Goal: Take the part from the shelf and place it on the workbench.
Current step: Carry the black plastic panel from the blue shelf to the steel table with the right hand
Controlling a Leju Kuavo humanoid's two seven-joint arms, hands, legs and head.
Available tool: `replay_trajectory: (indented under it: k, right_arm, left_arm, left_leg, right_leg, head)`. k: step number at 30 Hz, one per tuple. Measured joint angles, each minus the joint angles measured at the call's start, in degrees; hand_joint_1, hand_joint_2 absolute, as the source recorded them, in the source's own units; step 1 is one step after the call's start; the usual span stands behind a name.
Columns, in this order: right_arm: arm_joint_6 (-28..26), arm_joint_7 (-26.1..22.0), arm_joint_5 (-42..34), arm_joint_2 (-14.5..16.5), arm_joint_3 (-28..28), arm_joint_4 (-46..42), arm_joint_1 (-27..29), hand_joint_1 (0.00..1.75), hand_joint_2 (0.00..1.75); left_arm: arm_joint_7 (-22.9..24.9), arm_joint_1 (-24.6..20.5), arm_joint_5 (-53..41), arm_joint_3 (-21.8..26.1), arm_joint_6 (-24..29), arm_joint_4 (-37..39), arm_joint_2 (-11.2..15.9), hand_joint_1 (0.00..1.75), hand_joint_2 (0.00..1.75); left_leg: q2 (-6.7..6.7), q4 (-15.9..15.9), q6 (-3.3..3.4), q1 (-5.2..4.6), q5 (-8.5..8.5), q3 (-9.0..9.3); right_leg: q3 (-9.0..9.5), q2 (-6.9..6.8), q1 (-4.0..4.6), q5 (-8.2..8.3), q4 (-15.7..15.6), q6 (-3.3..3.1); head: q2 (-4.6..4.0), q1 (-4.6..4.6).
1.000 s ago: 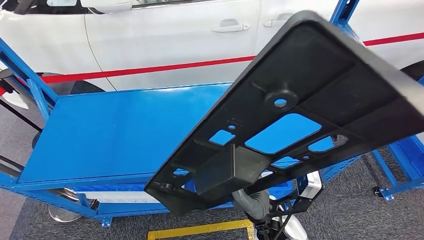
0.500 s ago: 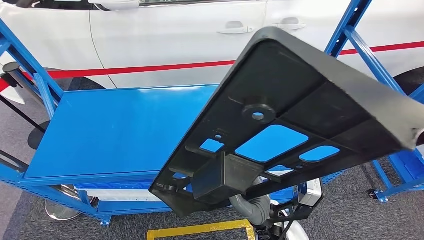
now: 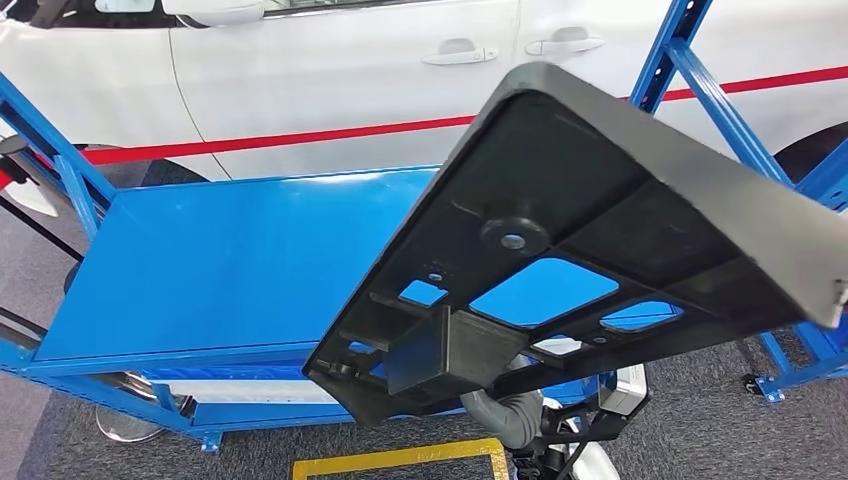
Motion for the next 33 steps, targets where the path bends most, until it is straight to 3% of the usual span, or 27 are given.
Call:
replay_trajectory:
  k: [1,2,5,7,10,12,14,16,17,20,21,24,26,28,30,31,32,33]
  right_arm:
    - [0.0,0.0,0.0,0.0,0.0,0.0,0.0,1.75,1.75]
    - [0.0,0.0,0.0,0.1,-0.1,0.0,-0.1,1.75,1.75]
    - [0.0,0.0,0.0,0.5,-0.4,0.0,-0.8,1.75,1.75]
    - [0.1,0.0,0.0,0.7,-0.5,0.1,-1.4,1.75,1.75]
    - [0.1,0.0,0.0,0.8,-0.7,0.3,-1.9,1.75,1.75]
    - [0.3,0.0,0.0,0.8,-0.8,0.5,-2.3,1.75,1.75]
    - [0.4,0.0,0.0,0.8,-0.9,0.8,-2.6,1.75,1.75]
    - [0.4,0.1,0.0,0.8,-1.0,1.1,-2.6,1.75,1.75]
    - [0.4,0.1,0.0,0.8,-1.0,1.3,-2.6,1.75,1.75]
    - [0.4,0.1,0.0,0.8,-1.0,1.4,-2.7,1.75,1.75]
    - [0.4,0.0,0.0,0.8,-1.0,1.4,-2.7,1.75,1.75]
    - [0.5,0.0,0.0,0.8,-1.1,1.4,-2.8,1.75,1.75]
    - [0.5,0.0,0.0,0.8,-1.1,1.4,-2.8,1.75,1.75]
    - [0.5,0.0,0.0,0.9,-1.1,1.4,-2.7,1.75,1.75]
    - [0.3,0.0,0.1,1.0,-1.1,1.4,-2.5,1.75,1.75]
    - [0.2,0.1,0.2,1.0,-1.1,1.4,-2.4,1.75,1.75]
    - [0.1,0.1,0.3,1.0,-1.1,1.4,-2.3,1.75,1.75]
    - [0.0,0.2,0.4,1.0,-1.1,1.4,-2.3,1.75,1.75]
  left_arm:
    - [0.0,0.0,0.0,0.1,-0.1,0.0,0.0,0.0,1.75]
    - [0.0,0.0,0.0,0.1,-0.2,0.0,0.0,0.0,1.75]
    - [0.1,-0.1,0.0,0.4,-0.6,0.0,0.1,0.0,1.75]
    - [0.2,-0.2,0.0,0.6,-0.8,0.0,0.1,0.0,1.75]
    - [0.2,-0.2,0.0,0.8,-1.1,0.0,0.1,0.0,1.75]
    - [0.2,-0.3,0.0,1.1,-1.4,0.0,0.1,0.0,1.75]
    - [0.2,-0.3,0.0,1.2,-1.6,0.0,0.1,0.0,1.75]
    - [0.2,-0.3,0.0,1.4,-1.7,0.0,0.1,0.0,1.75]
    - [0.2,-0.2,0.0,1.4,-1.7,0.0,0.1,0.0,1.75]
    - [0.2,-0.3,0.0,1.6,-1.7,0.0,0.1,0.0,1.75]
    - [0.2,-0.3,0.0,1.6,-1.7,0.0,0.1,0.0,1.75]
    - [0.2,-0.3,0.0,1.6,-1.8,0.0,0.1,0.0,1.75]
    - [0.2,-0.2,0.0,1.6,-1.8,0.0,0.1,0.0,1.75]
    - [0.2,-0.2,0.0,1.6,-1.8,0.0,0.1,0.0,1.75]
    - [0.1,-0.2,0.0,1.6,-1.8,0.0,0.1,0.0,1.75]
    - [0.1,-0.2,0.0,1.6,-1.8,0.0,0.1,0.0,1.75]
    - [0.1,-0.2,0.0,1.6,-1.8,0.0,0.1,0.0,1.75]
    - [0.2,-0.2,0.0,1.6,-1.8,0.0,0.1,0.0,1.75]
  left_leg:
    - [0.0,0.3,0.06,0.01,0.57,-0.13]
    - [0.0,-1.8,0.24,0.0,2.16,0.85]
    - [-0.05,-13.1,1.34,-0.28,7.2,6.35]
    - [-0.11,-15.9,1.89,-0.64,7.77,7.48]
    - [-0.08,-16.7,2.64,-0.44,8.68,7.39]
    - [0.11,-17.5,3.33,-0.16,9.51,7.19]
    - [0.21,-17.5,3.69,-0.3,9.94,6.48]
    - [0.24,-17.2,3.66,-0.35,10.31,5.68]
    - [0.24,-17.0,3.58,-0.33,10.49,5.27]
    - [0.16,-16.1,3.08,-0.36,10.84,4.22]
    - [0.11,-15.8,2.8,-0.43,10.97,4.0]
    - [0.02,-15.6,1.71,-0.53,11.61,3.59]
    - [-0.02,-14.2,1.03,-0.36,10.09,2.73]
    - [-0.03,-8.9,0.49,-0.13,5.55,0.78]
    - [-0.02,-1.8,0.13,0.0,1.41,-1.14]
    - [-0.02,0.2,0.08,0.03,0.76,-1.2]
    - [-0.02,0.0,0.14,0.04,1.27,-0.17]
    - [-0.03,-2.5,0.34,0.03,2.59,2.03]
  right_leg:
    - [0.04,0.02,0.06,0.0,0.0,-0.01]
    - [0.12,0.05,0.1,0.0,0.0,0.0]
    - [0.27,0.16,0.23,0.07,0.1,0.17]
    - [0.02,0.15,0.24,0.27,0.1,0.61]
    - [-0.19,0.08,0.24,0.17,0.2,1.6]
    - [-1.52,0.09,0.22,-2.86,3.6,2.09]
    - [-4.11,0.1,0.08,-7.29,10.5,2.4]
    - [-5.14,0.08,-0.01,-8.71,14.6,2.67]
    - [-4.14,0.07,-0.07,-7.85,13.7,2.74]
    - [2.44,0.1,-0.17,-3.94,3.2,2.55]
    - [3.64,0.17,-0.07,-3.36,1.0,2.34]
    - [3.53,0.34,0.1,-2.71,0.1,1.33]
    - [2.92,0.19,-0.03,-2.0,-0.2,0.39]
    - [1.99,0.02,-0.06,-1.16,-0.3,-0.22]
    - [0.83,-0.07,0.07,-0.35,-0.2,-0.32]
    - [0.25,-0.11,0.14,0.06,-0.2,-0.31]
    - [-0.27,-0.13,0.2,0.45,-0.2,-0.27]
    - [-0.7,-0.12,0.26,0.82,-0.1,-0.2]
  head:
    - [0.0,0.0]
    - [0.0,0.0]
    - [0.0,0.03]
    - [0.0,0.05]
    - [0.0,0.08]
    - [0.0,0.19]
    - [0.0,0.29]
    - [0.0,0.3]
    - [0.0,0.31]
    - [0.0,0.28]
    - [0.0,0.28]
    - [0.0,0.25]
    - [0.0,0.21]
    - [0.0,0.14]
    - [0.0,0.12]
    - [0.0,0.12]
    - [0.0,0.11]
    - [0.0,0.11]
